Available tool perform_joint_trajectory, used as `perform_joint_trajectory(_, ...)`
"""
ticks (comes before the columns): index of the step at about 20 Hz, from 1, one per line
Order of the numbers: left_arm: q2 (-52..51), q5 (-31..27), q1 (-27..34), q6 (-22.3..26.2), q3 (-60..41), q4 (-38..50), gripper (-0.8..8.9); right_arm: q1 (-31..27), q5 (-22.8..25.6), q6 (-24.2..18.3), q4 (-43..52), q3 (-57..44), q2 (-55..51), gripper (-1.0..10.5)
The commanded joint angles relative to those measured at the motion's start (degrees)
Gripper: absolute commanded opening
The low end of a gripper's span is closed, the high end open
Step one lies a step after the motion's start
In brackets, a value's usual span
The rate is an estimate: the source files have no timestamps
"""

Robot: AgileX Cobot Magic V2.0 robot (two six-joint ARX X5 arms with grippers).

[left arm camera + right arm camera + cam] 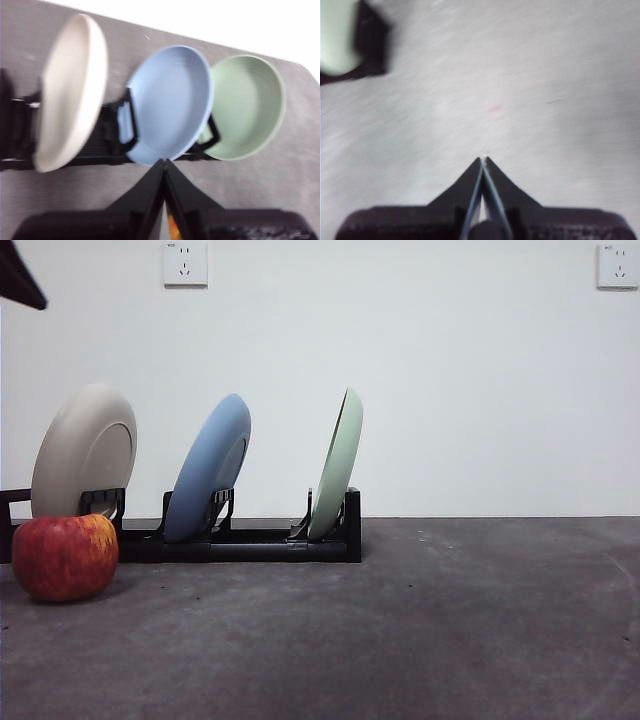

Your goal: Take the blue plate from the plate rack,put the plate on the table,take the apple from the table,put the apple in the plate

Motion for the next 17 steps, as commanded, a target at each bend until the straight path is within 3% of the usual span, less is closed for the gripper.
perform_joint_trajectory(1, 6.19, 1.40, -1.05, 1.75, 7.69, -4.59, -0.06, -0.02, -8.28, 0.33, 0.24, 0.26, 1.73, 0.0)
perform_joint_trajectory(5, 18.10, 1.40, -3.93, 4.39, 23.17, -15.23, -0.06, 0.00, -15.37, 0.42, 0.55, 0.26, 4.63, 0.0)
perform_joint_trajectory(10, 32.44, 1.36, -8.15, 6.27, 41.64, -27.36, -0.06, 0.02, -15.82, 0.44, 0.02, 0.28, 6.01, 0.0)
perform_joint_trajectory(17, 46.77, 1.18, -11.56, 5.40, 56.96, -34.53, -0.04, 0.02, -15.85, 1.46, 0.31, 0.28, 5.99, 0.0)
